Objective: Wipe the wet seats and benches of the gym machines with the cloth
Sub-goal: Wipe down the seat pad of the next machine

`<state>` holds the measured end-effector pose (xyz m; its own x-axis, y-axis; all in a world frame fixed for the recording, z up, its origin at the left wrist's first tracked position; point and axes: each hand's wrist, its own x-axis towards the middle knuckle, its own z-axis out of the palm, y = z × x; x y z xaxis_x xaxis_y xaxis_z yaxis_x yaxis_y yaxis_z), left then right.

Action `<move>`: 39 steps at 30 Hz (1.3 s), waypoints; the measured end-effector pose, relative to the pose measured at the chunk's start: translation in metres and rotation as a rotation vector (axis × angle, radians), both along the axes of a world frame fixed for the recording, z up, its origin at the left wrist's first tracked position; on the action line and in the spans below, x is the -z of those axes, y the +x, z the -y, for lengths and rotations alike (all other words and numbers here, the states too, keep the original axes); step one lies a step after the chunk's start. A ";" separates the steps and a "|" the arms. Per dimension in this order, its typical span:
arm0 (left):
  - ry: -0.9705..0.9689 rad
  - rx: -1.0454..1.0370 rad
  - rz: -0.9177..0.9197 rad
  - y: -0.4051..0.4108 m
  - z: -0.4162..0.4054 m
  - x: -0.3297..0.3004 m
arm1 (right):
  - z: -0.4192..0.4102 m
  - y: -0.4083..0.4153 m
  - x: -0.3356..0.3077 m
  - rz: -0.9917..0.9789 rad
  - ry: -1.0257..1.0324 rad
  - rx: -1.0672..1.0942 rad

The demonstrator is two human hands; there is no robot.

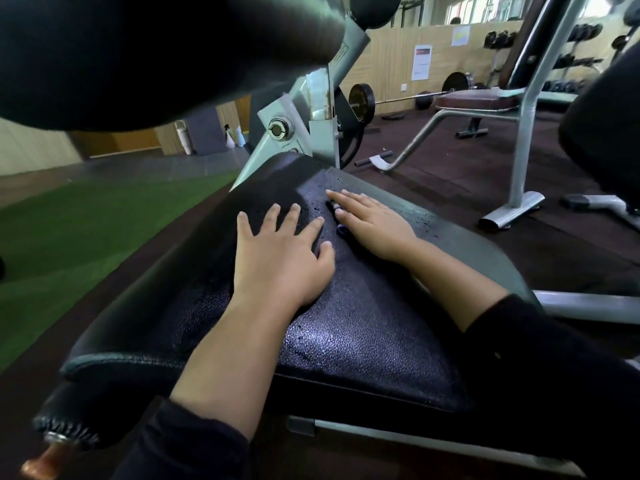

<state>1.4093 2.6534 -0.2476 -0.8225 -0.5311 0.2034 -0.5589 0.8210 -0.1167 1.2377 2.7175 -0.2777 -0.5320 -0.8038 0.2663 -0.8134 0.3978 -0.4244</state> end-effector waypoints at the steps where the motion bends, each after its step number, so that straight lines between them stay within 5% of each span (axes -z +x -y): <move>1: -0.001 -0.001 0.001 0.000 0.000 0.000 | 0.009 -0.013 -0.002 -0.002 0.004 0.002; 9: 0.016 0.015 -0.017 0.000 0.001 0.000 | -0.028 -0.120 0.028 0.181 0.038 0.232; 14: 0.021 0.008 -0.005 -0.002 0.001 0.000 | -0.065 -0.067 0.036 0.115 0.020 0.156; 19: 0.005 -0.007 0.010 -0.002 -0.001 0.001 | -0.009 -0.007 0.007 -0.111 -0.010 -0.005; 23: 0.006 0.001 -0.003 -0.002 0.001 0.000 | 0.034 -0.052 -0.002 0.038 -0.031 0.010; 28: 0.019 0.008 -0.005 -0.001 0.001 0.001 | -0.024 -0.120 0.029 0.141 0.058 0.252; 33: 0.022 0.008 -0.004 -0.003 0.001 0.001 | -0.059 -0.073 0.036 0.104 0.035 0.198; 39: 0.015 0.001 0.000 -0.003 0.000 0.001 | 0.019 -0.010 -0.005 -0.123 0.020 0.004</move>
<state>1.4059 2.6530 -0.2484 -0.8229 -0.5336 0.1955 -0.5584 0.8230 -0.1043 1.2281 2.6981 -0.2724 -0.4994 -0.8075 0.3138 -0.8573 0.4084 -0.3135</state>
